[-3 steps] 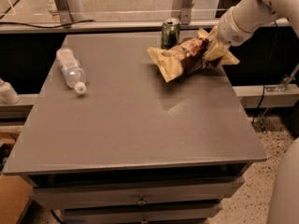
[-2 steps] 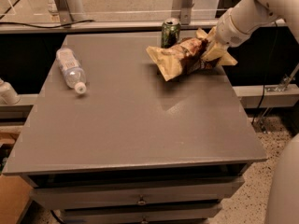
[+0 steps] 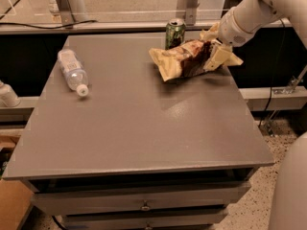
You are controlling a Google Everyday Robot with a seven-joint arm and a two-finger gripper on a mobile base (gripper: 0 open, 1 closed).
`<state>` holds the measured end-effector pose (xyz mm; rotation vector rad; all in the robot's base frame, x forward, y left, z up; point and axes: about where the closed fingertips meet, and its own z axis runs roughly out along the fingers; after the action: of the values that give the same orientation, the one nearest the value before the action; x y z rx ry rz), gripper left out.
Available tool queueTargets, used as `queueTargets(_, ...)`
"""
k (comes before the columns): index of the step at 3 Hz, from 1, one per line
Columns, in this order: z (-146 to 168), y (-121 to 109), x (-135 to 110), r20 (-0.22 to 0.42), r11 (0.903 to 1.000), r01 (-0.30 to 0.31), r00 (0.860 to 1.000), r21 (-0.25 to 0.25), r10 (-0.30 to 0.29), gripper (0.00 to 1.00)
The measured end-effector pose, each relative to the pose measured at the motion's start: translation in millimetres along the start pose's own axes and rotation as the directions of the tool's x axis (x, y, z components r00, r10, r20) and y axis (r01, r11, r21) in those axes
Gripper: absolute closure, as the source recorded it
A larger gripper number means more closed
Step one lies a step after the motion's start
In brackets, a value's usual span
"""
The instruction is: Move brown chip bag near green can
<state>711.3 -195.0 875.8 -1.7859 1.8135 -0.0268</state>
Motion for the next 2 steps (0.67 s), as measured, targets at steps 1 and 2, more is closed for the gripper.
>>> queueTargets(1, -2.4, 1.4, -1.9, -0.007, 1.0, 0.006, 1.0, -0.005, -0.006, 0.0)
queueTargets(2, -6.2, 3.8, -4.4, -0.014, 0.9999, 0.015, 1.0, -0.006, -0.015, 0.0)
